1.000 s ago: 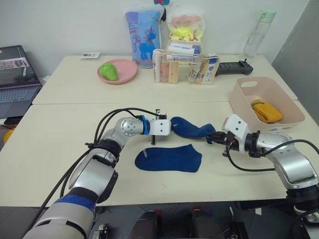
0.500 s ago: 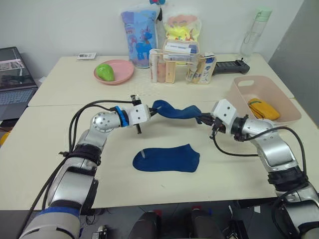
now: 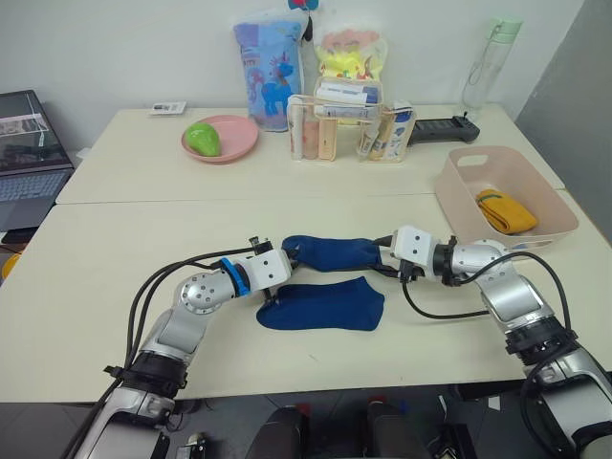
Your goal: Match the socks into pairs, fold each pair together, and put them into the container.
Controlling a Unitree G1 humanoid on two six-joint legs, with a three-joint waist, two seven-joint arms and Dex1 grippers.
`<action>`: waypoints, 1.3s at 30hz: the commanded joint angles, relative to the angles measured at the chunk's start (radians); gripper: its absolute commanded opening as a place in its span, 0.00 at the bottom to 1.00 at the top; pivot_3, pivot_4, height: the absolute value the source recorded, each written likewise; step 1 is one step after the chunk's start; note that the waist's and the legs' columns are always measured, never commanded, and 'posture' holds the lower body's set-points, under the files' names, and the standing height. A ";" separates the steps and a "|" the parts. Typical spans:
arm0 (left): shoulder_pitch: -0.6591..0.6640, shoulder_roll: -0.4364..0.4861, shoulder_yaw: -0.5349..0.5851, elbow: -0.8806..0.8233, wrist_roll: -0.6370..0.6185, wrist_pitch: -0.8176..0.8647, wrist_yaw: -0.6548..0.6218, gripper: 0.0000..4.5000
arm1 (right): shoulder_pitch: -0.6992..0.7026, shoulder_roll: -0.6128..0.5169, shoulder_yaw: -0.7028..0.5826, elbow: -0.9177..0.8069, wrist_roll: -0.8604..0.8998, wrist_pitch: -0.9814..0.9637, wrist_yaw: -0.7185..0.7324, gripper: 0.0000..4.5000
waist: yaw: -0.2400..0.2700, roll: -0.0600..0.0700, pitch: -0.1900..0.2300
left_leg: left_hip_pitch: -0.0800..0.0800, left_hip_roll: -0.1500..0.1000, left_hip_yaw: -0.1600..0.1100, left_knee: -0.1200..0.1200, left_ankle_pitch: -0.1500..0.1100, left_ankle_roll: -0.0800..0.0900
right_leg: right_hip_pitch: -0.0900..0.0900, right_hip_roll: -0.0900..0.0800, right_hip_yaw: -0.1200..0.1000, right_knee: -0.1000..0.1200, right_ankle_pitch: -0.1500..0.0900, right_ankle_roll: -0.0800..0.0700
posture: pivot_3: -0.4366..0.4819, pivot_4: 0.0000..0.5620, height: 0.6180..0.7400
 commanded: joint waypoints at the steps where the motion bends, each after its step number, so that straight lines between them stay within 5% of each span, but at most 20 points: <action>1: 0.007 0.055 0.032 -0.037 -0.022 -0.020 -0.008 0.51 | 0.024 -0.066 -0.021 -0.049 -0.026 -0.071 0.028 0.88 | 0.000 0.000 0.000 | 0.000 0.000 0.000 0.000 0.000 0.000 | 0.000 0.000 0.000 0.000 0.000 0.000 | 0.48 0.27 1.00; 2: 0.007 0.070 0.040 -0.032 -0.028 -0.035 -0.011 0.58 | 0.035 -0.084 -0.017 -0.055 -0.035 -0.092 0.035 0.95 | 0.000 0.000 0.000 | 0.000 0.000 0.000 0.000 0.000 0.000 | 0.000 0.000 0.000 0.000 0.000 0.000 | 0.48 0.27 1.00; 7: -0.006 0.143 0.063 0.023 -0.070 -0.117 -0.047 0.94 | 0.070 -0.136 -0.013 -0.060 -0.078 -0.191 0.033 0.95 | 0.000 0.000 0.000 | 0.000 0.000 0.000 0.000 0.000 0.000 | 0.000 0.000 0.000 -0.001 0.000 0.000 | 0.48 0.27 1.00; 15: -0.139 0.157 -0.023 0.327 -0.042 -0.448 -0.108 0.94 | -0.027 -0.056 0.032 0.099 -0.232 -0.403 -0.108 0.95 | -0.001 0.000 0.000 | 0.001 0.000 0.001 0.000 0.000 0.000 | 0.000 0.000 0.000 0.000 0.000 0.000 | 0.48 0.27 1.00; 24: -0.240 0.118 -0.077 0.495 0.078 -0.587 -0.009 0.94 | -0.053 -0.026 0.026 0.120 -0.224 -0.496 -0.134 0.95 | 0.005 0.000 0.000 | 0.001 0.000 0.001 0.000 0.000 0.000 | 0.000 0.000 0.000 0.000 0.000 0.000 | 0.48 0.27 1.00; 28: -0.270 0.100 -0.100 0.570 0.111 -0.603 0.013 0.75 | -0.058 -0.030 0.039 0.149 -0.239 -0.513 -0.120 0.76 | 0.005 0.000 0.000 | 0.001 0.000 0.001 0.000 0.000 0.000 | 0.000 0.000 0.000 0.000 0.000 0.000 | 0.48 0.27 1.00; 36: -0.313 0.072 -0.111 0.635 0.097 -0.632 0.008 0.16 | -0.066 -0.021 0.015 0.170 -0.201 -0.518 -0.113 0.11 | 0.005 0.000 0.000 | 0.001 0.000 0.001 0.000 0.000 0.000 | 0.000 0.000 0.000 0.001 0.000 0.000 | 0.48 0.27 1.00; 39: -0.321 0.062 -0.103 0.651 0.057 -0.631 -0.022 0.01 | -0.058 -0.013 0.005 0.166 -0.175 -0.508 -0.110 0.00 | 0.006 0.001 0.000 | 0.001 0.000 0.001 0.000 0.000 0.000 | 0.000 0.000 0.001 0.001 0.000 0.000 | 0.48 0.27 1.00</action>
